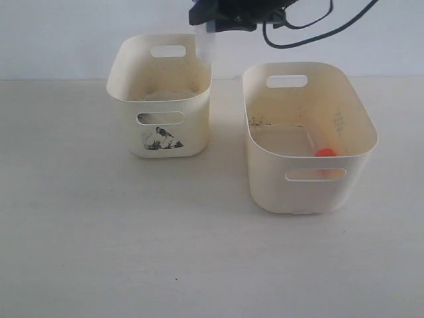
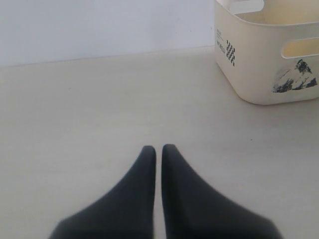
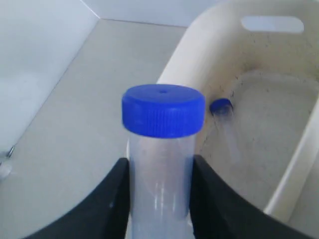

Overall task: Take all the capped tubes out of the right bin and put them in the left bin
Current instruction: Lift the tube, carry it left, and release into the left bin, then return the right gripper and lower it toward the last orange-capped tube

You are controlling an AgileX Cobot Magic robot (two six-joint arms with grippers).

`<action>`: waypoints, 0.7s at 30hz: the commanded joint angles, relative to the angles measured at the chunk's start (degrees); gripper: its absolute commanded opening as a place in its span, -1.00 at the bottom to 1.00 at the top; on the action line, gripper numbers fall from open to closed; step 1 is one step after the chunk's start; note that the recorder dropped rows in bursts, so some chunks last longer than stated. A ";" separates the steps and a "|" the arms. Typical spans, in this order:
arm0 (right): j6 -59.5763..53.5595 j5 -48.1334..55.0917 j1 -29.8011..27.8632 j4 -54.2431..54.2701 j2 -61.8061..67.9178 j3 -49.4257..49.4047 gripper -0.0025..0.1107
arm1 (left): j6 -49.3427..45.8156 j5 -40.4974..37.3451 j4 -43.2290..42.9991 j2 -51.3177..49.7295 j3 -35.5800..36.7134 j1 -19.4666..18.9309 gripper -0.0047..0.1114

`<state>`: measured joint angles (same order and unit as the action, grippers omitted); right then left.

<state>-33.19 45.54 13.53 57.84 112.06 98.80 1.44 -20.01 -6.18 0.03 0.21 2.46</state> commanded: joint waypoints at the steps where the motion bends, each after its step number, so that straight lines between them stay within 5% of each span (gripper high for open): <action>1: -10.21 -10.49 3.21 3.68 1.38 0.26 -0.68 | 0.54 0.50 0.64 -0.03 -0.21 0.10 -0.84; 6: -14.02 -21.55 6.44 3.57 3.22 0.26 0.29 | 0.54 0.50 0.64 -0.03 -0.21 0.10 -0.84; 8: -12.73 -24.08 7.06 3.57 3.93 0.26 0.41 | 0.54 0.50 0.64 -0.03 -0.21 0.10 -0.84; 11: -8.14 -23.13 7.06 3.57 4.43 0.26 0.04 | 0.54 0.50 0.64 -0.03 -0.21 0.10 -0.84; 14: -5.45 -23.02 6.96 1.88 3.90 0.26 -0.93 | 0.54 0.50 0.64 -0.03 -0.21 0.10 -0.84; 21: 2.95 -16.55 5.82 -12.02 -0.20 0.26 -0.96 | 0.54 0.50 0.64 -0.03 -0.21 0.10 -0.84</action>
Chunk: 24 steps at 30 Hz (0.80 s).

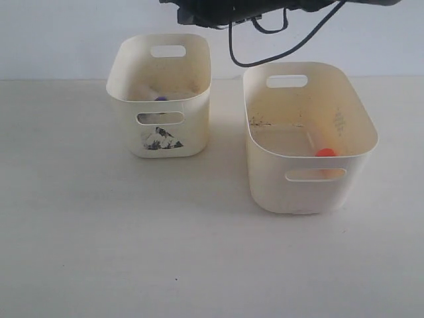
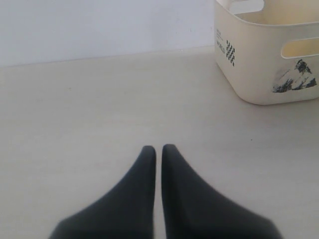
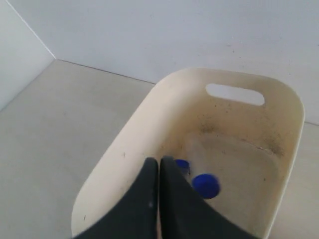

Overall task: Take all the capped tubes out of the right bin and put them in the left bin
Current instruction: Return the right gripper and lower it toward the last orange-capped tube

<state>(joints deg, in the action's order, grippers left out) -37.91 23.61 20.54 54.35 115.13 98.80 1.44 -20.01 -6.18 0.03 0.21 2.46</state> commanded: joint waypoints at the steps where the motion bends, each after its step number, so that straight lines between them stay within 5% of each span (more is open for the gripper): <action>1: 12.15 8.01 -1.68 -13.14 -3.96 0.26 -0.96 | 0.54 0.50 0.64 -0.03 -0.21 0.10 -0.84; 10: 56.81 35.95 -2.32 -53.46 -5.82 0.26 -0.96 | 0.54 0.50 0.64 -0.03 -0.21 0.10 -0.84; 24: 60.28 46.35 -2.32 -62.43 1.58 5.85 -0.96 | 0.54 0.53 0.64 -0.03 -0.21 0.08 -0.84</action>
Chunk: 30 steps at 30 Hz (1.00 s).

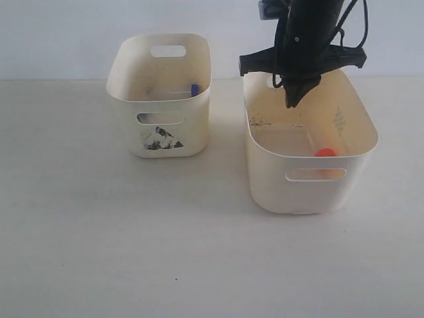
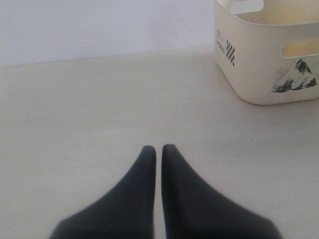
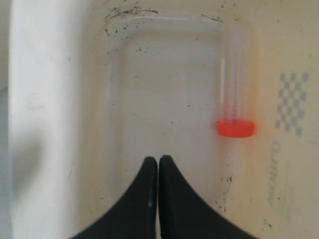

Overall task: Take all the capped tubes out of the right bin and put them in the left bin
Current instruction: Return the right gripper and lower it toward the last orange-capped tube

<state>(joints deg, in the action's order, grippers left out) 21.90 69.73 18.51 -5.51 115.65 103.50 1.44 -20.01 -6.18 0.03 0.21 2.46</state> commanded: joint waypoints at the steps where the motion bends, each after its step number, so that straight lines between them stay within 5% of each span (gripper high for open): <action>1: 0.46 0.23 -0.29 -3.19 1.11 1.15 -0.96 | 0.54 0.53 0.64 -0.03 -0.21 0.08 -0.84; 30: 0.05 0.23 -0.29 -7.42 11.30 1.15 -0.96 | 0.54 0.53 0.64 -0.03 -0.21 0.08 -0.84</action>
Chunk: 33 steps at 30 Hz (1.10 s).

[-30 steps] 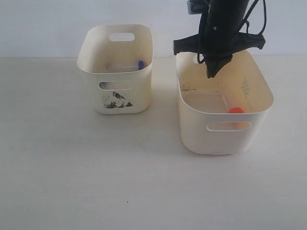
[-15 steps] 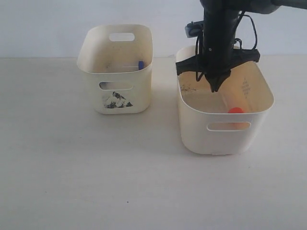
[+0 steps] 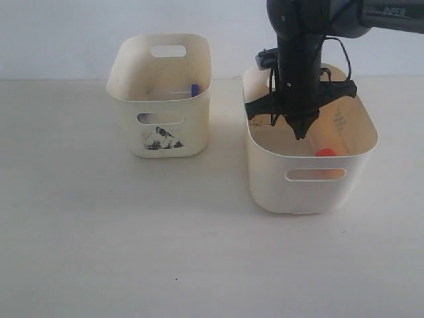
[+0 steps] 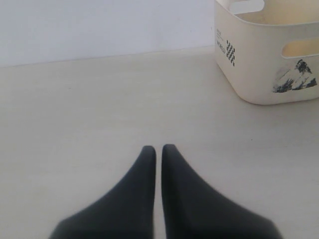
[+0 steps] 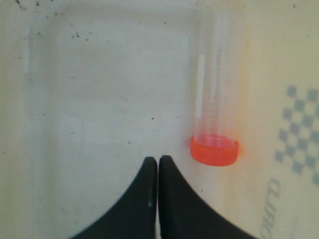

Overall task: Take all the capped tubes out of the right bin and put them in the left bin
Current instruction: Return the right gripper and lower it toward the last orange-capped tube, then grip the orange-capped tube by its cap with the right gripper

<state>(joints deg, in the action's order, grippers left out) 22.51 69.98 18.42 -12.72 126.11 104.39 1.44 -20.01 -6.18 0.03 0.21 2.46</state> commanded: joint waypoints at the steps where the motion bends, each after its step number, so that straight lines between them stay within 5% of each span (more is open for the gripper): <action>1: -0.55 -0.02 -0.20 -0.21 1.15 0.26 -0.96 | 0.54 0.53 0.64 -0.03 -0.21 0.08 -0.84; 24: -1.26 -0.02 -0.20 -5.96 4.79 0.26 -0.93 | 0.54 0.53 0.64 -0.03 -0.21 0.08 -0.84; 28: -1.26 -0.02 -0.20 -8.11 4.79 0.26 -0.58 | 0.54 0.53 0.64 -0.03 -0.21 0.08 -0.84; 33: 1.15 -0.02 -0.20 -8.46 4.79 0.26 0.29 | 0.54 0.53 0.64 -0.03 -0.21 0.08 -0.84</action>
<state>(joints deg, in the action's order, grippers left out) 21.72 69.77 18.42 -19.78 131.01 104.47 1.44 -20.01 -6.18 0.03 0.21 2.46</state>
